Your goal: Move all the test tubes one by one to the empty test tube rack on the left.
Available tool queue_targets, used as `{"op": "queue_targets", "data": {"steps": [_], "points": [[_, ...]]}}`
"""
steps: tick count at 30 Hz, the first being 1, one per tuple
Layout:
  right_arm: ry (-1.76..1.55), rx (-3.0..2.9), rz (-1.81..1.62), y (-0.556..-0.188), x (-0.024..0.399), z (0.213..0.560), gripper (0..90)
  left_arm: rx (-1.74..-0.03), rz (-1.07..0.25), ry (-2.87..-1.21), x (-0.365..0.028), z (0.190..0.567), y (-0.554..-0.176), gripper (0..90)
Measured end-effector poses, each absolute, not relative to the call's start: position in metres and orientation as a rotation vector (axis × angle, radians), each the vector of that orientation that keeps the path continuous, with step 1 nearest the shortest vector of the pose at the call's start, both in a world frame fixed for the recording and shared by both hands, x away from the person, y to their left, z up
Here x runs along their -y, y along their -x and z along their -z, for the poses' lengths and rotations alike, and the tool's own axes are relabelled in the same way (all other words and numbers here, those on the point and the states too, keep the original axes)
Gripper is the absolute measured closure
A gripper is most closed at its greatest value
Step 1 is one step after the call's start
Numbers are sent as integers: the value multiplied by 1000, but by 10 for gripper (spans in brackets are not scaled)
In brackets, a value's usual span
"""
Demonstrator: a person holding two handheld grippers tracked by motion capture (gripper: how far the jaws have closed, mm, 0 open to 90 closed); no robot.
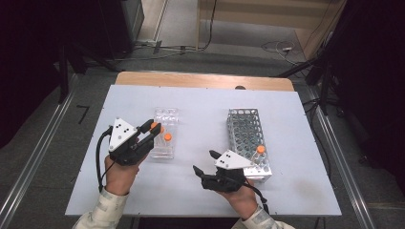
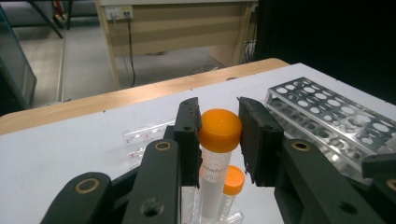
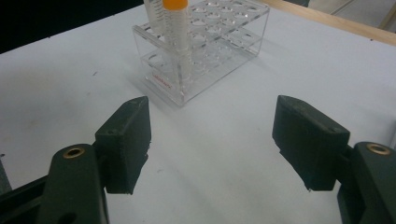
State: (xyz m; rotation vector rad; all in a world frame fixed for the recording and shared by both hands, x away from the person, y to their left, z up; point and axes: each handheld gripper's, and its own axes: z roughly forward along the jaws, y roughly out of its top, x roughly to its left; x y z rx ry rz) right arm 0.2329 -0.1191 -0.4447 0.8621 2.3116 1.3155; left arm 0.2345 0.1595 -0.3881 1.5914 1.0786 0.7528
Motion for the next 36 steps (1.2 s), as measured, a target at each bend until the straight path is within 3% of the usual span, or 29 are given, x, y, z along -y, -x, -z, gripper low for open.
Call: {"op": "queue_targets", "data": {"steps": [36], "points": [[-854,-2310,-1311,-232,120,445,272,-1157,-743,-1657,-154,421,-249,675]]}}
